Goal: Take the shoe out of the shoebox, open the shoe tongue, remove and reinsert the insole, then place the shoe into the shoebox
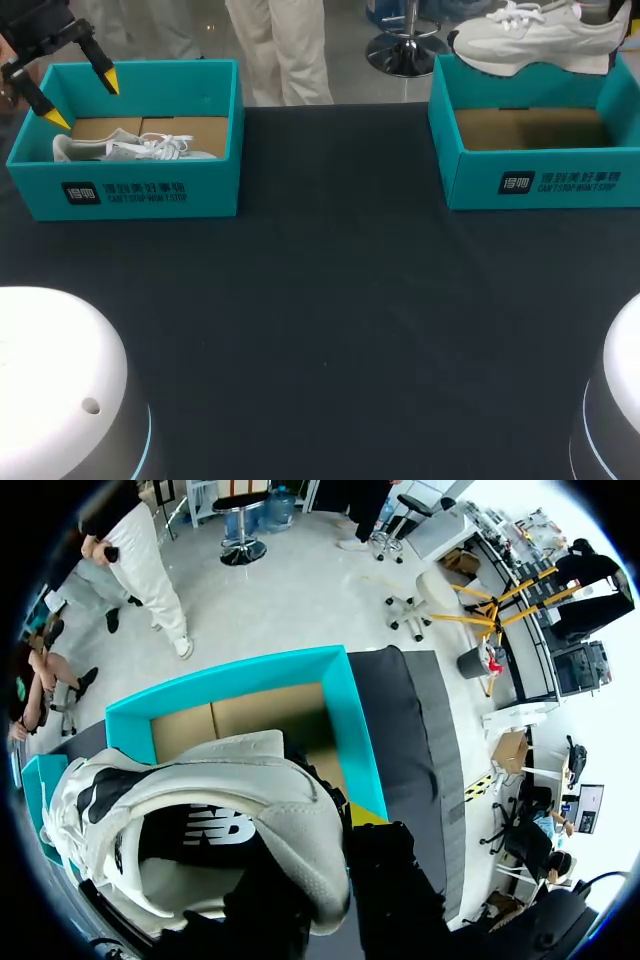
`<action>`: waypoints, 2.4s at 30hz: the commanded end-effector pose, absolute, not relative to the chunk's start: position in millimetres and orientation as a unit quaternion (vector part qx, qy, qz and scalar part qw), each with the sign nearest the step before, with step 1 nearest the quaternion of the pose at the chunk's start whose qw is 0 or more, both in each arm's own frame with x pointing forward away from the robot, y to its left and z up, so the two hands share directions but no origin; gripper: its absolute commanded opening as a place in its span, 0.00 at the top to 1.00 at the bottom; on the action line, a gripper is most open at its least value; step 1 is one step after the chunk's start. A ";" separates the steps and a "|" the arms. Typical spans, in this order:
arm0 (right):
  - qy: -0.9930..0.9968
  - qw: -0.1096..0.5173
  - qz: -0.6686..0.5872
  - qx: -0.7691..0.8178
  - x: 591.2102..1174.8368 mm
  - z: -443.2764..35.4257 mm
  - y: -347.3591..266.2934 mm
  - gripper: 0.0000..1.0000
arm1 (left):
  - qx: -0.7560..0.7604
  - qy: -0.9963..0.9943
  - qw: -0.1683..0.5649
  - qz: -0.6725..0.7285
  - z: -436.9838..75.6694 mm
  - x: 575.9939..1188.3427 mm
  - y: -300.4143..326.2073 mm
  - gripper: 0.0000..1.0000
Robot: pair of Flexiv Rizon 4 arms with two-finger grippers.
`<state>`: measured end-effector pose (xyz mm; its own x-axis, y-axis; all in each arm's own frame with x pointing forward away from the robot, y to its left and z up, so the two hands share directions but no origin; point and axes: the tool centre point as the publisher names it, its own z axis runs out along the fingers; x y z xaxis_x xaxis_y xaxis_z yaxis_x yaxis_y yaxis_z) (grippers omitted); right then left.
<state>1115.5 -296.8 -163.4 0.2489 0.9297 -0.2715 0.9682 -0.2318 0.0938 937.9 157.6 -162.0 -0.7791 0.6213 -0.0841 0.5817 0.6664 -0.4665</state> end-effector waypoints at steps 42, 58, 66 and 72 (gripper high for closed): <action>0.578 0.138 -0.098 0.798 984.0 -138.3 -227.7 1.00 | -0.330 -0.912 0.041 0.241 -162.2 938.0 157.8 0.00; 0.587 0.133 -0.113 0.791 903.4 -132.8 -152.0 1.00 | -0.330 -0.912 0.041 0.241 -162.2 938.0 157.8 0.00; 0.590 0.123 -0.112 0.790 873.2 -137.7 -111.2 1.00 | -0.330 -0.912 0.041 0.241 -162.2 938.0 157.8 0.00; 0.591 0.111 -0.116 0.790 854.1 -145.8 -79.3 1.00 | -0.330 -0.912 0.041 0.241 -162.2 938.0 157.8 0.00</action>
<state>860.3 -88.5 -143.6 0.2716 0.9136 -0.3027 0.9597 -0.2809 0.0134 937.9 157.6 -162.0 -0.7790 0.6213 -0.0842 0.5818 0.6663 -0.4665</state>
